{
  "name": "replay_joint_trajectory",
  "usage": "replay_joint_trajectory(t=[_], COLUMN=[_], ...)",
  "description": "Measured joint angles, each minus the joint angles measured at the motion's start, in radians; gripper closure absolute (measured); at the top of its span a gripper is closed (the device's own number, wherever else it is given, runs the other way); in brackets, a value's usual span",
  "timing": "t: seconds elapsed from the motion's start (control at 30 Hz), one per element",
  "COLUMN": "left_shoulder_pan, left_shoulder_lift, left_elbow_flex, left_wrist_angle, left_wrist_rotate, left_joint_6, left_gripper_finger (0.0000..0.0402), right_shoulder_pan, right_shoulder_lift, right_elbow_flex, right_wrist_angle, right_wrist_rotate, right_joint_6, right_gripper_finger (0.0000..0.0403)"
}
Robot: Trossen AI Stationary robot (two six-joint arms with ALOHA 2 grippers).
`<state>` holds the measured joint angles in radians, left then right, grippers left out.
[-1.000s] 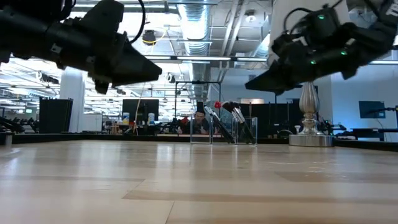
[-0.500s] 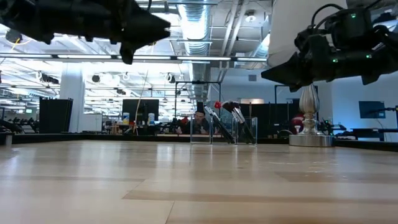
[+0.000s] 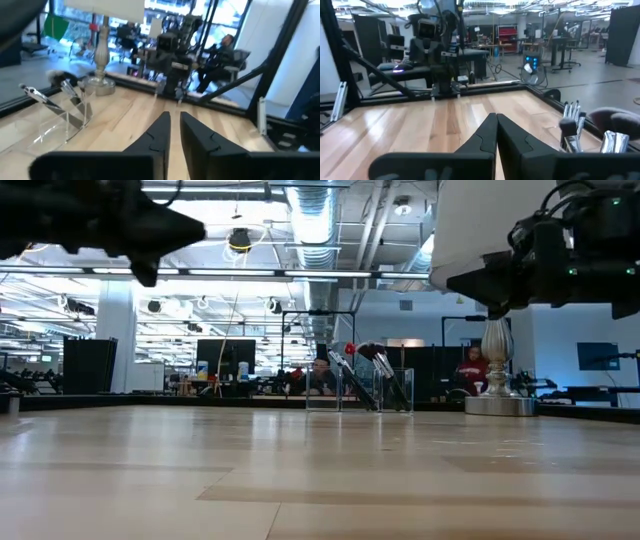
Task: Put items in baskets/containers
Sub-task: Return to Home Position
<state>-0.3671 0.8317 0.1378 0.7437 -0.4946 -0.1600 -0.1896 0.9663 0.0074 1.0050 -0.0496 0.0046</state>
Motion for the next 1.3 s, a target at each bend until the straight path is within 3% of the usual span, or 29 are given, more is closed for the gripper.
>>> replay_joint_trajectory(t=[0.27, 0.47, 0.73, 1.03, 1.3], left_shoulder_pan=[-0.01, -0.009, -0.009, -0.009, -0.009], left_shoulder_lift=[-0.197, -0.293, -0.335, -0.342, -0.427], left_elbow_flex=[-0.107, -0.126, -0.127, -0.128, -0.128], left_wrist_angle=[0.052, 0.055, 0.047, 0.018, -0.109], left_wrist_rotate=[-0.003, 0.076, 0.084, 0.104, 0.162], left_joint_6=[0.113, 0.184, 0.231, 0.229, 0.168], left_gripper_finger=[0.0395, 0.0396, 0.0396, 0.0396, 0.0396], right_shoulder_pan=[0.069, 0.135, 0.186, 0.188, 0.188], right_shoulder_lift=[-0.013, -0.013, -0.013, -0.014, -0.145], right_elbow_flex=[0.0, -0.001, -0.002, -0.002, -0.002], right_wrist_angle=[-0.067, -0.041, -0.042, -0.064, -0.18], right_wrist_rotate=[-0.004, -0.004, 0.074, 0.08, 0.08], right_joint_6=[0.034, 0.059, 0.048, 0.04, 0.019], right_gripper_finger=[0.0402, 0.0402, 0.0402, 0.0402, 0.0402])
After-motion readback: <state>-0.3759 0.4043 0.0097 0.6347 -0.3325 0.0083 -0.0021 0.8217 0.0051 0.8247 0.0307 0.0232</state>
